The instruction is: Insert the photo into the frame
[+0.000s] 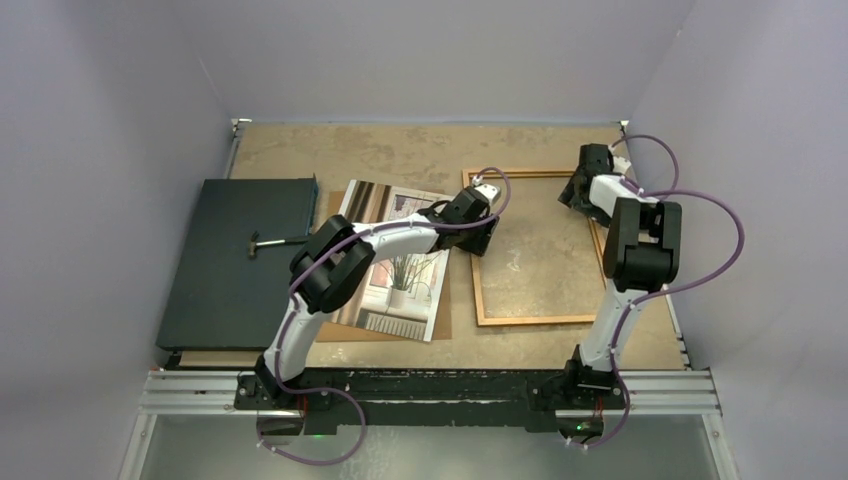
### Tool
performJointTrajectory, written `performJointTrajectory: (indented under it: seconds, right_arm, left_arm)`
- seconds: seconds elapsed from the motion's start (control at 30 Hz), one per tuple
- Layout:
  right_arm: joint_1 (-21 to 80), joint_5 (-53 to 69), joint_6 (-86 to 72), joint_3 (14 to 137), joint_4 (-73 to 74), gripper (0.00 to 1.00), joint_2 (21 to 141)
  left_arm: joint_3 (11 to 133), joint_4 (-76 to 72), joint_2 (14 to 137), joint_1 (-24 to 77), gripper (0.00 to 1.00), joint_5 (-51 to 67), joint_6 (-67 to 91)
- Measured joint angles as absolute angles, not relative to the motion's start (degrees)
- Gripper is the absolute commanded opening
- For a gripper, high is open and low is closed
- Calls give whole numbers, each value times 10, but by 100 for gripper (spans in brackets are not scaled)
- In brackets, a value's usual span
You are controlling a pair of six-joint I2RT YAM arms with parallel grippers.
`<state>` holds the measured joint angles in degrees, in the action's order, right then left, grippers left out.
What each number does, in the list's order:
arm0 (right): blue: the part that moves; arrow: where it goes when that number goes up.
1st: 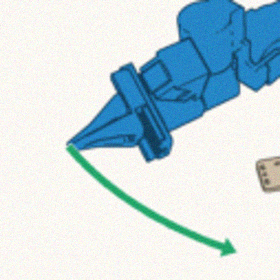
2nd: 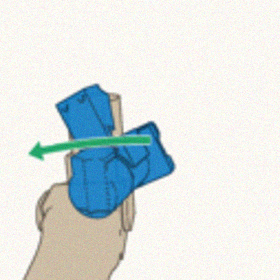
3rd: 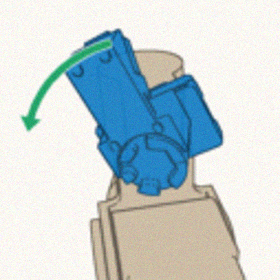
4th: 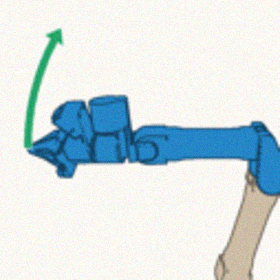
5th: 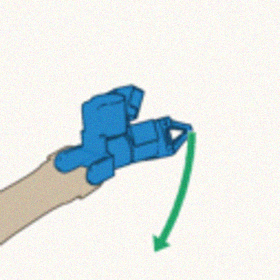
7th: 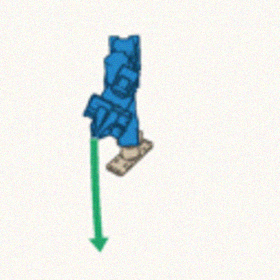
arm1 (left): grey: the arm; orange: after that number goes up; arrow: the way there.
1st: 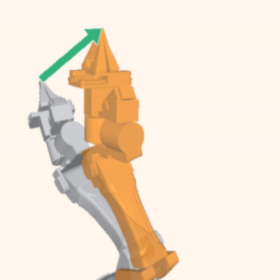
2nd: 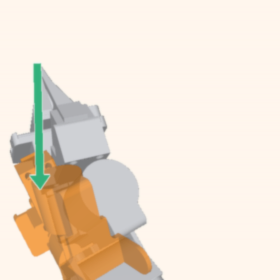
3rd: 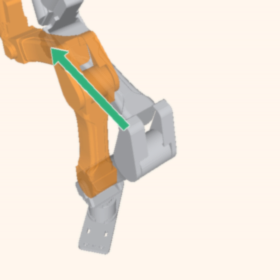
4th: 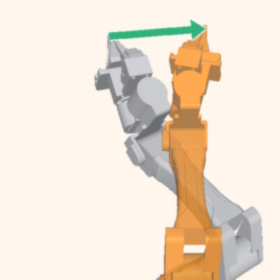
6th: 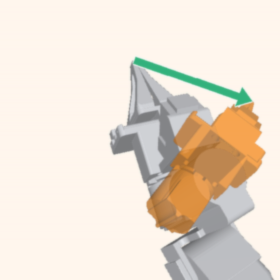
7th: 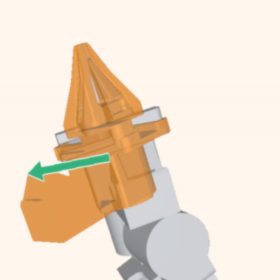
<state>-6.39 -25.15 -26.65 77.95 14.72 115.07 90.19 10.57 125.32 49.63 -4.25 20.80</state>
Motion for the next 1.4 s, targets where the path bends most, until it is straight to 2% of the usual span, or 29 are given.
performJointTrajectory:
  seconds: [0.1, 0.2, 0.47, 0.67, 0.8, 0.97, 1.03, 1.2, 1.4]
  right_arm:
    - [-61, -250, -272, 760, 155, 99, 1132]
    - [-55, -256, -279, 738, 181, 99, 1108]
    - [-53, -284, -313, 729, 213, 99, 1022]
    - [-35, -276, -321, 709, 193, 99, 940]
    - [79, -257, -326, 699, 179, 99, 913]
    - [274, -192, -359, 700, 159, 99, 944]
    - [322, -165, -376, 700, 156, 99, 962]
    - [376, -116, -408, 701, 147, 99, 1006]
    - [385, -84, -423, 702, 143, 99, 1052]
  left_arm:
    - [902, 93, 1251, 493, 73, -38, 207]
    - [901, 89, 1238, 491, 77, -29, 208]
    - [904, 103, 1160, 473, 77, 52, 208]
    - [946, 191, 1092, 369, 76, 121, 169]
    - [957, 265, 1027, 292, 75, 99, 87]
    - [931, 329, 943, 214, 74, 90, -12]
    - [907, 342, 919, 181, 74, 79, -49]
    - [798, 350, 888, 149, 71, 36, -121]
    - [674, 352, 887, 156, 64, -6, -194]
